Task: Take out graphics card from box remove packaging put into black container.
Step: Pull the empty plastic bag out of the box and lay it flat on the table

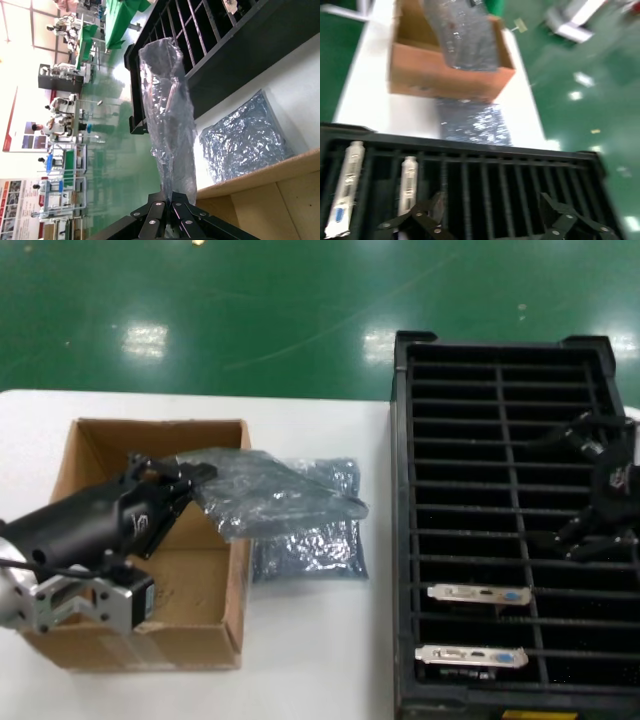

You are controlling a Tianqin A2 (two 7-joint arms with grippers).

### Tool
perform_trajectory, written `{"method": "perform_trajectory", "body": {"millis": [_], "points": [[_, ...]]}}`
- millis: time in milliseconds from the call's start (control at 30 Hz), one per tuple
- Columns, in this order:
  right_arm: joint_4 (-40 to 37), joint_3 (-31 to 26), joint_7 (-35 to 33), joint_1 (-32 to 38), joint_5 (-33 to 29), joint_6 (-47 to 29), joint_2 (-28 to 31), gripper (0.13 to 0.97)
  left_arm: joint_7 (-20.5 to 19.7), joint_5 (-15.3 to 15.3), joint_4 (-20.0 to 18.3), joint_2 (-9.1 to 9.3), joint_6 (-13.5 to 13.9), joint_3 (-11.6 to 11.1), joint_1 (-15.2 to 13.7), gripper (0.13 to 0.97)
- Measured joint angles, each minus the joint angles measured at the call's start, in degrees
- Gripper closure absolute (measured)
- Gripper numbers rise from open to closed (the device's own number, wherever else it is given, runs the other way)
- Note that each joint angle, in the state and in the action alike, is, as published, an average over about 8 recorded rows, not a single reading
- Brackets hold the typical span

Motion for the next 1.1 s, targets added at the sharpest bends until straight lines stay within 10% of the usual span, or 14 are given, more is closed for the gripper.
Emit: {"method": "perform_trajectory", "body": {"millis": [467,900,1100], "points": [[10.4,17.9,-4.9,-29.2,6.4,25.3,-0.3,0.263,0.0,0.0,0.0,0.0,0.0,0.0,0.0,0.958],[9.0,20.6,-9.9,-32.7,8.3,31.2,-4.0,0.159,-0.2,0.0,0.0,0.04,0.1,0.0,0.0,0.958],[9.0,20.6,-9.9,-32.7,8.4,31.2,-4.1,0.134,-8.5,0.1,-1.0,1.49,3.3,-1.1,-1.7,0.958]]}}
